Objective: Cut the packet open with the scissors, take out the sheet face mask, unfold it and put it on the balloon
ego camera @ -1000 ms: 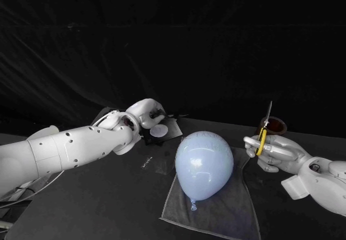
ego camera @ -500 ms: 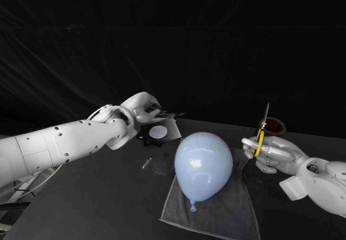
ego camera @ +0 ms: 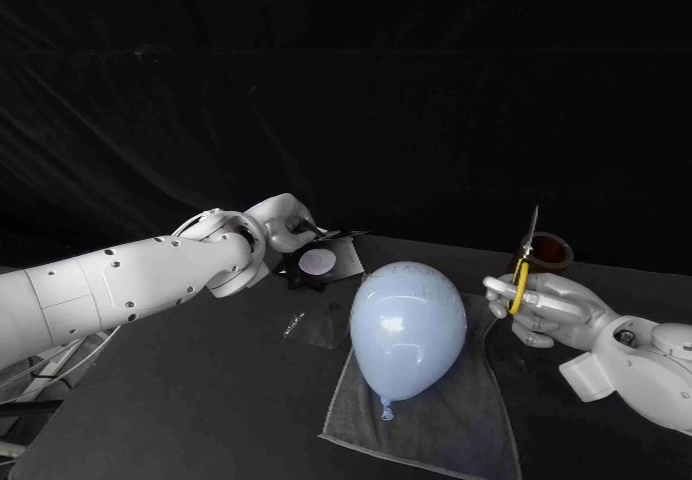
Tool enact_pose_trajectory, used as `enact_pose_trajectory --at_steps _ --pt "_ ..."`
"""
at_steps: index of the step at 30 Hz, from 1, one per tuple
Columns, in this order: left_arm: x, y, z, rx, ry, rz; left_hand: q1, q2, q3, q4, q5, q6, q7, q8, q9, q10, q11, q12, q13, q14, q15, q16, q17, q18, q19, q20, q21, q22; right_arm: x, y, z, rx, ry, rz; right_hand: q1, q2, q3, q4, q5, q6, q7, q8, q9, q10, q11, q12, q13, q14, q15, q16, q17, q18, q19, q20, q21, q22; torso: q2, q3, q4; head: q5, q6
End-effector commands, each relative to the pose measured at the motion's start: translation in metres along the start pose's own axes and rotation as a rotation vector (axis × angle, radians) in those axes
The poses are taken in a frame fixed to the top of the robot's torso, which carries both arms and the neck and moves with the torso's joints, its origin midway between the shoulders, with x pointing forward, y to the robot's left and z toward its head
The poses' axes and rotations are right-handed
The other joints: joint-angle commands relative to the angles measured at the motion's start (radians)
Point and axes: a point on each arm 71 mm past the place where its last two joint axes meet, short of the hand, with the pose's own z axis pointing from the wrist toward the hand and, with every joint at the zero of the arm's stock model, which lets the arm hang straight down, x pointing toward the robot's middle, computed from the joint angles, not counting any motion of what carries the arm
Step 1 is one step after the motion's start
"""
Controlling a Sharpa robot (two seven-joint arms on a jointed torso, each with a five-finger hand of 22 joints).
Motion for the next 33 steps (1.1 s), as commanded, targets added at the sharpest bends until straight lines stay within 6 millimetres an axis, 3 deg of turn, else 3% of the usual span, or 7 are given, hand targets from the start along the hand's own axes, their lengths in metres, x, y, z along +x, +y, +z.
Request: enact_pose_trajectory --at_steps 1,7,16,20,23,26,33 --pt "0.003 0.004 0.0 -0.061 0.071 -0.026 -0.018 0.0 -0.006 0.01 0.001 -0.002 0.005 0.009 0.006 0.004 0.003 -0.003 -0.001 0.008 0.002 -0.007 0.002 -0.016 0.007 0.003 -0.007 -0.002 0.002 0.0 0.0 -0.004 0.018 -0.003 0.01 0.014 0.008 -0.001 -0.003 0.001 -0.006 0.003 0.001 0.419 -0.158 1.173 0.263 0.096 -0.009 0.003 0.23 0.008 -0.007 0.003 -0.005 0.09 0.0 0.0 0.0002 0.001 -0.002" --pt "0.004 0.009 -0.001 -0.099 0.095 -0.07 -0.033 -0.011 -0.018 0.001 0.002 0.008 -0.017 0.026 0.02 0.021 -0.001 -0.001 0.001 0.023 -0.003 -0.007 0.006 -0.013 0.017 0.002 -0.008 -0.001 0.002 -0.001 0.0 -0.003 0.018 -0.004 0.01 0.014 0.008 -0.001 -0.003 0.001 -0.006 0.002 0.001 0.419 -0.158 1.173 0.263 0.095 -0.009 0.002 0.228 0.008 -0.007 0.003 -0.005 0.09 0.0 0.0 -0.0002 0.002 -0.003" --pt "0.005 0.013 -0.001 -0.133 0.11 -0.113 0.038 -0.045 0.02 -0.128 0.002 0.034 -0.04 0.029 0.031 0.06 -0.008 -0.001 0.0 0.044 -0.011 -0.014 0.012 -0.011 0.037 -0.011 0.002 0.005 0.002 -0.002 0.0 -0.002 0.018 -0.004 0.011 0.014 0.008 -0.002 -0.003 0.0 -0.006 0.002 0.001 0.419 -0.158 1.173 0.263 0.096 -0.009 0.003 0.23 0.008 -0.008 0.003 -0.006 0.09 0.0 -0.0001 0.0 0.002 -0.004" --pt "0.005 0.016 -0.001 -0.154 0.118 -0.142 0.03 -0.053 0.026 -0.151 0.002 0.049 -0.041 0.023 0.029 0.07 -0.009 0.0 0.001 0.047 -0.01 -0.019 0.013 -0.014 0.036 -0.012 0.007 0.008 0.002 -0.002 0.0 0.0 0.017 -0.004 0.011 0.014 0.008 -0.002 -0.003 0.0 -0.006 0.002 0.001 0.419 -0.158 1.173 0.263 0.095 -0.009 0.002 0.228 0.008 -0.007 0.003 -0.005 0.09 0.001 -0.0001 0.0 0.001 -0.005" --pt "0.004 0.018 -0.001 -0.165 0.117 -0.153 0.012 -0.061 0.018 -0.154 0.001 0.064 -0.043 0.026 0.03 0.082 -0.013 0.003 0.002 0.05 -0.011 -0.02 0.014 -0.014 0.035 -0.01 0.009 0.009 0.002 -0.002 0.0 0.001 0.017 -0.004 0.011 0.014 0.008 -0.002 -0.003 0.0 -0.006 0.002 0.001 0.419 -0.158 1.173 0.263 0.095 -0.009 0.002 0.228 0.008 -0.007 0.003 -0.005 0.09 0.0 0.0002 0.0002 0.001 -0.005" --pt "0.004 0.02 0.0 -0.177 0.115 -0.164 -0.059 -0.079 -0.032 -0.125 0.001 0.095 -0.046 0.04 0.037 0.103 -0.025 0.007 0.003 0.059 -0.017 -0.019 0.018 -0.013 0.036 -0.004 0.007 0.006 0.002 -0.003 0.0 0.002 0.017 -0.004 0.011 0.014 0.009 -0.002 -0.003 0.0 -0.006 0.001 0.001 0.419 -0.158 1.173 0.263 0.095 -0.009 0.002 0.226 0.009 -0.008 0.003 -0.007 0.089 0.0 0.0 0.0003 0.0 -0.005" --pt "0.003 0.023 0.001 -0.189 0.116 -0.185 -0.117 -0.069 -0.09 -0.085 0.001 0.11 -0.084 0.044 0.044 0.121 -0.03 0.002 0.001 0.072 -0.025 -0.018 0.027 -0.01 0.047 -0.001 0.0 0.0 0.002 -0.003 0.0 0.003 0.016 -0.004 0.011 0.014 0.009 -0.002 -0.003 0.0 -0.006 0.001 0.001 0.419 -0.158 1.173 0.263 0.095 -0.009 0.002 0.226 0.009 -0.008 0.003 -0.007 0.089 0.001 -0.0006 0.0003 0.001 -0.006"
